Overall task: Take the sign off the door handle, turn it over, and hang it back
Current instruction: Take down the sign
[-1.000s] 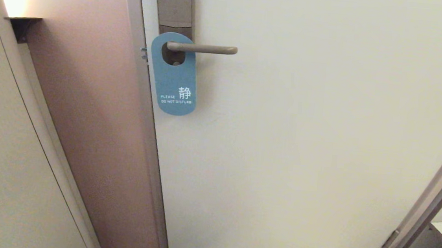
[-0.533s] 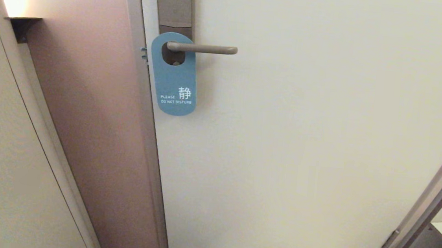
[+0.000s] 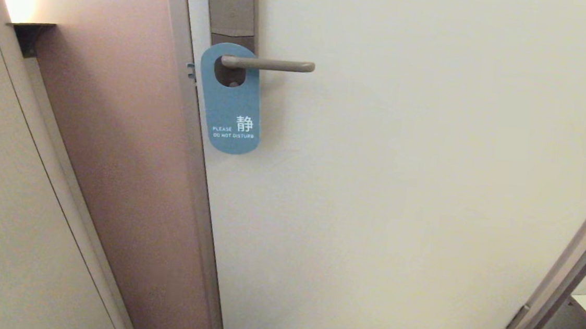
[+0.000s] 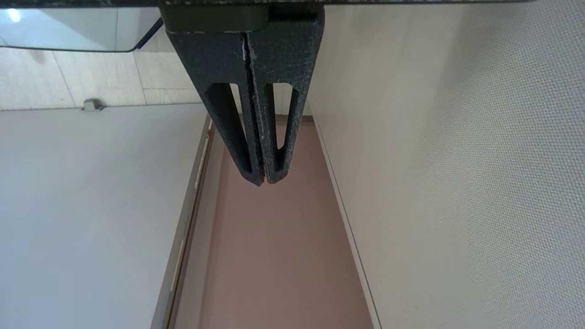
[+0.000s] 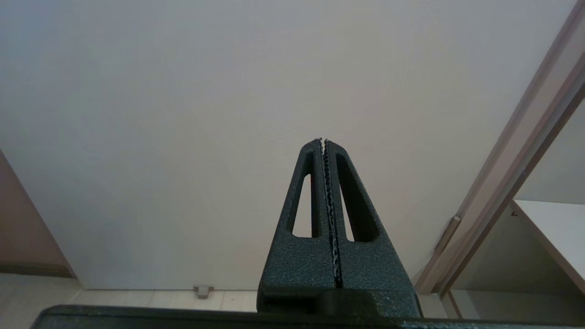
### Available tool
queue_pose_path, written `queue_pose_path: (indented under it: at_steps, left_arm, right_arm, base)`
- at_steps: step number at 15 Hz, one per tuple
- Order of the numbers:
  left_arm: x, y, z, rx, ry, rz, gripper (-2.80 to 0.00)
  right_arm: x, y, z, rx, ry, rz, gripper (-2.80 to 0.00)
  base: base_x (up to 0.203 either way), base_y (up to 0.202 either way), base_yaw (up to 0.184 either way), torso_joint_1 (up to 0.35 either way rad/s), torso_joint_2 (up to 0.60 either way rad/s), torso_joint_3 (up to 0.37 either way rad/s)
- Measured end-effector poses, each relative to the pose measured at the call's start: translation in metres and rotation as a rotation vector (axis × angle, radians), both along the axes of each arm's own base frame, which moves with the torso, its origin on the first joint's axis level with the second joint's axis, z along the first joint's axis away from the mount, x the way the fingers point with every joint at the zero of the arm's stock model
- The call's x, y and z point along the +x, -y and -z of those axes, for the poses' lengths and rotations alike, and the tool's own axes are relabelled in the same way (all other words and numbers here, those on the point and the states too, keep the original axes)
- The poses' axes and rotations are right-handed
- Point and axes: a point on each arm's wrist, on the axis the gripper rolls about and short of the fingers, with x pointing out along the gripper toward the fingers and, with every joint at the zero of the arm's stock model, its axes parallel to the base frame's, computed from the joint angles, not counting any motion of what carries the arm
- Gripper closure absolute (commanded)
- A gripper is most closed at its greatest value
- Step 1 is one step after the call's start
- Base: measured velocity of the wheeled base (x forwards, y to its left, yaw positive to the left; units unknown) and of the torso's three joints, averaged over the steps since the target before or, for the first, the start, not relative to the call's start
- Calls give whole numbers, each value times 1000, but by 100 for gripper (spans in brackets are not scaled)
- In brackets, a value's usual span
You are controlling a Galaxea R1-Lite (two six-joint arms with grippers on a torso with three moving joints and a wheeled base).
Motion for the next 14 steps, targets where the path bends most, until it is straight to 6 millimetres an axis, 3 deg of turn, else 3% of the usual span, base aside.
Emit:
queue_pose_path:
  at_steps: [9,14]
  left_arm:
    - [0,0,-2,6,7,9,0]
    - [5,1,-42,-12,72,93,0]
  right_arm:
    - [0,0,0,0,0,0,0]
    - [0,0,0,0,0,0,0]
  base:
    - [0,0,0,0,0,0]
    - [0,0,0,0,0,0]
